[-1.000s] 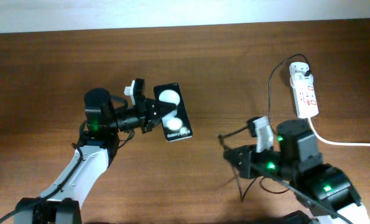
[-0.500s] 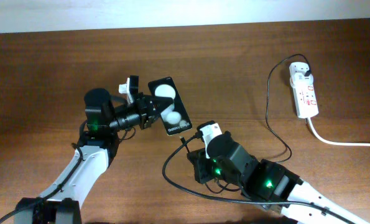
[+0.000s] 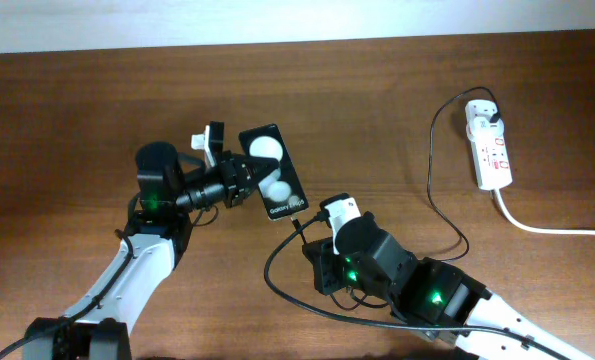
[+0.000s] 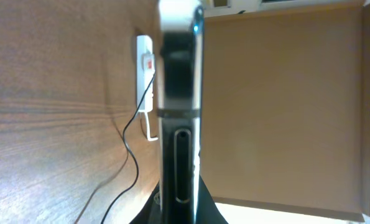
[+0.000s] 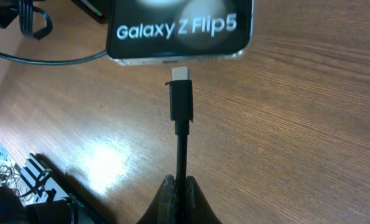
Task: Plug charger to phone and switch on socket
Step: 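Push the USB-C plug up into the phone's bottom port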
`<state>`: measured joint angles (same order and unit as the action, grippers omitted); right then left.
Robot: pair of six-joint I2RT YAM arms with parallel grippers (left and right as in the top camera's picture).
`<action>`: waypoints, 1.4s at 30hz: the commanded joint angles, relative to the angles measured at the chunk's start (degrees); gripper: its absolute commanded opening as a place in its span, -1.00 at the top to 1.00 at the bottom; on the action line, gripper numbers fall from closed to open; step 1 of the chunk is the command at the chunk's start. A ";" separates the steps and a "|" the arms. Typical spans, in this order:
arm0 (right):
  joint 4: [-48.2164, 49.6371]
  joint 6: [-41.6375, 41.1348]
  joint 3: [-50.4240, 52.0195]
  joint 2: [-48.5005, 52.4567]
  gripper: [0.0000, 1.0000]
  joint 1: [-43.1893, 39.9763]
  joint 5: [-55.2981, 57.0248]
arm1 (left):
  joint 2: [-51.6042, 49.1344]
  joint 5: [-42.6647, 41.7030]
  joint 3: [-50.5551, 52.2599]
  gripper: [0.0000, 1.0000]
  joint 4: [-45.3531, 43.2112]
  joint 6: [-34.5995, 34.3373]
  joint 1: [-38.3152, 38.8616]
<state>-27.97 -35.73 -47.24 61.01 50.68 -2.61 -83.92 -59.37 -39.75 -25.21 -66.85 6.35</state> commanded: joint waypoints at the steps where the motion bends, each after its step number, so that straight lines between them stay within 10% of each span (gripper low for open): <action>1: 1.25 0.76 -1.31 -0.87 0.92 0.37 0.74 | 0.35 -1.20 -0.70 1.00 2.47 1.20 -0.11; 42: 3.96 4.00 -1.31 0.87 0.92 0.37 0.04 | 0.35 -4.07 -0.70 1.00 4.50 2.05 -0.11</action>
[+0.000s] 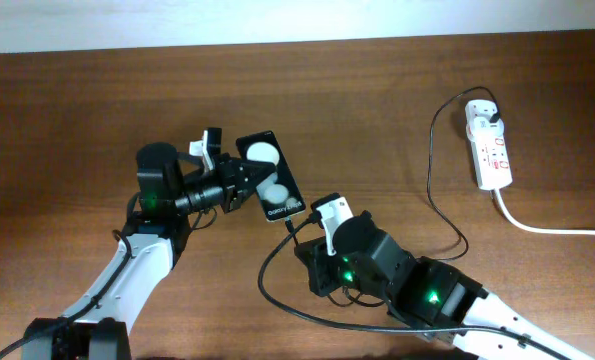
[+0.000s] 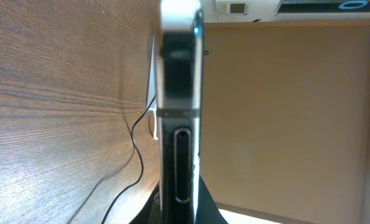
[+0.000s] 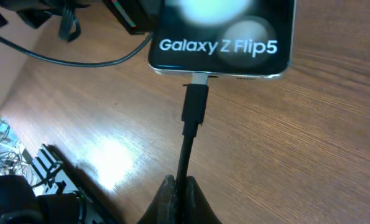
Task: Plug charger to phone and switch on socket
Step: 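Push the USB-C plug up into the phone's bottom port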
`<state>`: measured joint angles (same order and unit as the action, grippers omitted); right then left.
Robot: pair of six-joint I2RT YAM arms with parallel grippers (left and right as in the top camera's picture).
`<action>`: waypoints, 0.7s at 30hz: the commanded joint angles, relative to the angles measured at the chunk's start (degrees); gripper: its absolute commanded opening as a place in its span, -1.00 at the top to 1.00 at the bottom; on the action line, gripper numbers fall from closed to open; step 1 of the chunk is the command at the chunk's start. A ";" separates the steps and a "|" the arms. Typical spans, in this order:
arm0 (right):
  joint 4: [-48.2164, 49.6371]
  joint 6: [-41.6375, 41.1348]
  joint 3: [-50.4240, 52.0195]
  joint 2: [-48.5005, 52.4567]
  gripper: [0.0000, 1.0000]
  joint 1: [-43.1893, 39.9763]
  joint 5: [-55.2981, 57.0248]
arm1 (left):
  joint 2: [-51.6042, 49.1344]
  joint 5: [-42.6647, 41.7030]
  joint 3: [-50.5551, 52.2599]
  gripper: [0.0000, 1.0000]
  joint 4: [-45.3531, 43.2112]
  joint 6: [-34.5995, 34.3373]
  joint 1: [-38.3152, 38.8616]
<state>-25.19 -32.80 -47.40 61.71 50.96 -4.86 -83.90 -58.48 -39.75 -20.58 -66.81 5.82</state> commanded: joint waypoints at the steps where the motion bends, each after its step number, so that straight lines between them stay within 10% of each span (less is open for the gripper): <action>1: 1.27 1.07 -1.16 0.17 0.92 0.07 3.23 | 0.33 -5.62 -0.70 1.00 -0.13 1.97 0.42; 21: -3.10 2.14 -1.16 0.15 0.92 0.09 4.04 | 0.33 -5.33 -0.70 1.00 -0.35 -1.73 0.35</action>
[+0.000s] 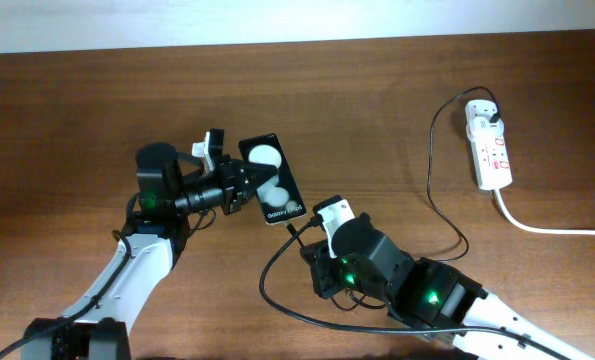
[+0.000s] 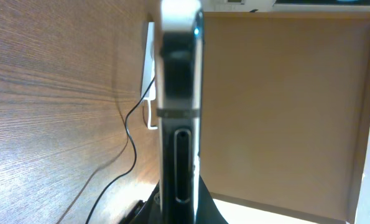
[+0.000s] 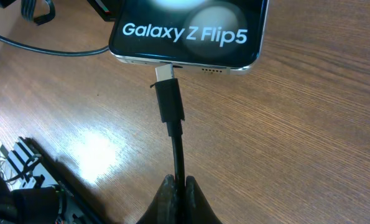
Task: Plug charger to phone and switch on socket
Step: 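Push the USB-C plug up into the phone's bottom port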
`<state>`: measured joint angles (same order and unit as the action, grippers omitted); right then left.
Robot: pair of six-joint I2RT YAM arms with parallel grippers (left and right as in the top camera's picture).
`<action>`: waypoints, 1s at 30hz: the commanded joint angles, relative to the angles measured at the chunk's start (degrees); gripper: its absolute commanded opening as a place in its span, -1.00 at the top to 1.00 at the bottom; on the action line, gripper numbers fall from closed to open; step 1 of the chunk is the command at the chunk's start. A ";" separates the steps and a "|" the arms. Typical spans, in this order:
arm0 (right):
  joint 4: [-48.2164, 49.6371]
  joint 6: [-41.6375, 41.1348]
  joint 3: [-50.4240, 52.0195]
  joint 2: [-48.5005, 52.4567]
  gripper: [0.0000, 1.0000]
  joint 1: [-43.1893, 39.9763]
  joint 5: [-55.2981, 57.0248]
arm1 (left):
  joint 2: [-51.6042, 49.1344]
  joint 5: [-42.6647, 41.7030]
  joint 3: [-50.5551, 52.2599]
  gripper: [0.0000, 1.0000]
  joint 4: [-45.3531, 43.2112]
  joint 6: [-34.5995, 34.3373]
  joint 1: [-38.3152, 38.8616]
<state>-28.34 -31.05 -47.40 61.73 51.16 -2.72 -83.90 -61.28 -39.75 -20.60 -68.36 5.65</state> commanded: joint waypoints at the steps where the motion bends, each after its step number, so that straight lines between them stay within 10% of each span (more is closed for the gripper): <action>1: 0.02 0.39 -1.16 0.13 0.92 -0.11 1.88 | 0.33 -2.29 -0.70 1.00 -0.35 -0.17 0.52; 30: 5.22 -3.72 -1.16 0.15 0.92 -0.17 2.34 | 0.33 -10.21 -0.70 1.00 -0.31 5.73 0.59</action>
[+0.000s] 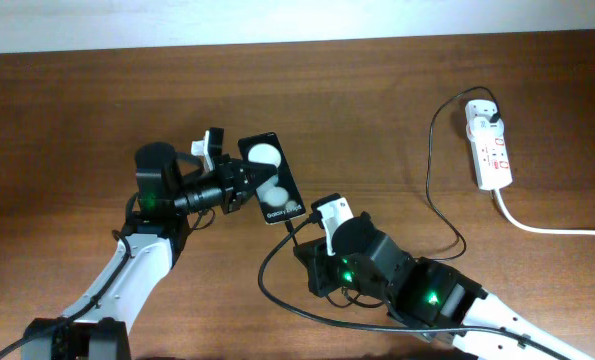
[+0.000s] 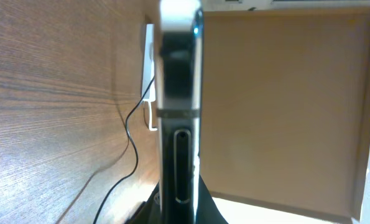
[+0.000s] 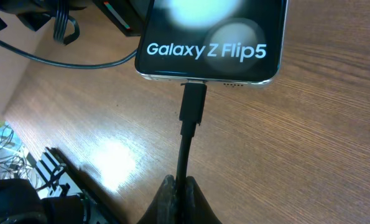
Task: Plug charger to phone and switch on socket
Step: 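Push the USB-C plug up into the phone's bottom port, then open the right gripper off the plug and pull the right arm back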
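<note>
A black phone (image 3: 212, 43) marked "Galaxy Z Flip5" is held on edge above the table, with my left gripper (image 1: 239, 188) shut on it. In the left wrist view the phone (image 2: 180, 93) rises edge-on from between the fingers. My right gripper (image 3: 177, 182) is shut on the black charger cable (image 3: 185, 149). The cable's plug (image 3: 193, 102) butts against the middle of the phone's bottom edge, its metal tip almost wholly hidden there. The white socket strip (image 1: 489, 150) lies at the far right.
The charger cable (image 1: 432, 185) loops from the socket strip across the wooden table (image 1: 397, 90) to my right arm. A thick white cord (image 1: 552, 228) leaves the strip to the right. Dark clutter (image 3: 23, 186) lies beyond the table's edge.
The plug's bare metal tip stood just short of the phone's bottom edge, slightly to the left of the port. Now the plug sits against the edge with the tip nearly hidden.
At first the plug hung a short gap below the phone, both grippers shut. Then it was at the bottom edge with part of the tip showing. Then it was back out and offset left. Now it is pressed to the port.
</note>
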`<state>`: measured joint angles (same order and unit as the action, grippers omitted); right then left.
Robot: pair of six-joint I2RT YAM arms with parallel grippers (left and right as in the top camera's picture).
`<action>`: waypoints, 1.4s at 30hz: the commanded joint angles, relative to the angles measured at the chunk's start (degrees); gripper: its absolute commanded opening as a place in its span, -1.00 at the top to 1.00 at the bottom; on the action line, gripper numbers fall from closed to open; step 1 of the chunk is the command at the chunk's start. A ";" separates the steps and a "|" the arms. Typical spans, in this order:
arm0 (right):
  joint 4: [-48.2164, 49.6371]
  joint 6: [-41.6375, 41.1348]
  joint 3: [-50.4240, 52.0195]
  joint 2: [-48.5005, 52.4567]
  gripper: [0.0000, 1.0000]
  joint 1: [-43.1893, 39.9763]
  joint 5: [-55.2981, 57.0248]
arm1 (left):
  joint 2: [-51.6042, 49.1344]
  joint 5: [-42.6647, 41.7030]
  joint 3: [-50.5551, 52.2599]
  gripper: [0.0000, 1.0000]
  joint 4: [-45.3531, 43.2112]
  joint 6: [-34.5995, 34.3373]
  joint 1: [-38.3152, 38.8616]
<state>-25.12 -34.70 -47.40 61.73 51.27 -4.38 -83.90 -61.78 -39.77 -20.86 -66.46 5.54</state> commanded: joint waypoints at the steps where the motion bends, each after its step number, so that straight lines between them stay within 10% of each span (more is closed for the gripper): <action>1: 1.77 -0.07 -1.16 0.15 0.88 -0.28 3.78 | 0.33 -9.35 -0.68 1.00 -0.07 3.82 0.70; 5: 1.38 -0.07 -1.16 0.15 0.42 -0.22 3.41 | 0.33 -6.10 -0.68 1.00 -0.04 3.78 0.70; 10: 2.05 -0.09 -1.16 4.39 0.37 -0.22 2.51 | 0.33 -2.43 -0.68 1.00 -0.04 3.15 0.70; 20: 6.01 -0.09 -1.16 5.66 0.92 -0.24 2.97 | 0.33 -4.48 -0.68 1.00 -0.09 3.89 1.42; 36: 9.49 1.25 -2.08 5.40 0.92 -0.37 7.43 | 0.33 -14.14 -0.68 1.00 0.11 8.11 4.31; 42: 1.49 1.31 -2.08 -1.77 0.29 -0.33 7.91 | 0.33 0.09 -0.68 1.00 0.00 12.22 4.33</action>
<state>-21.98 -34.06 -47.62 64.27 51.42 -0.08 -83.90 -64.01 -40.91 -20.58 -57.32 9.63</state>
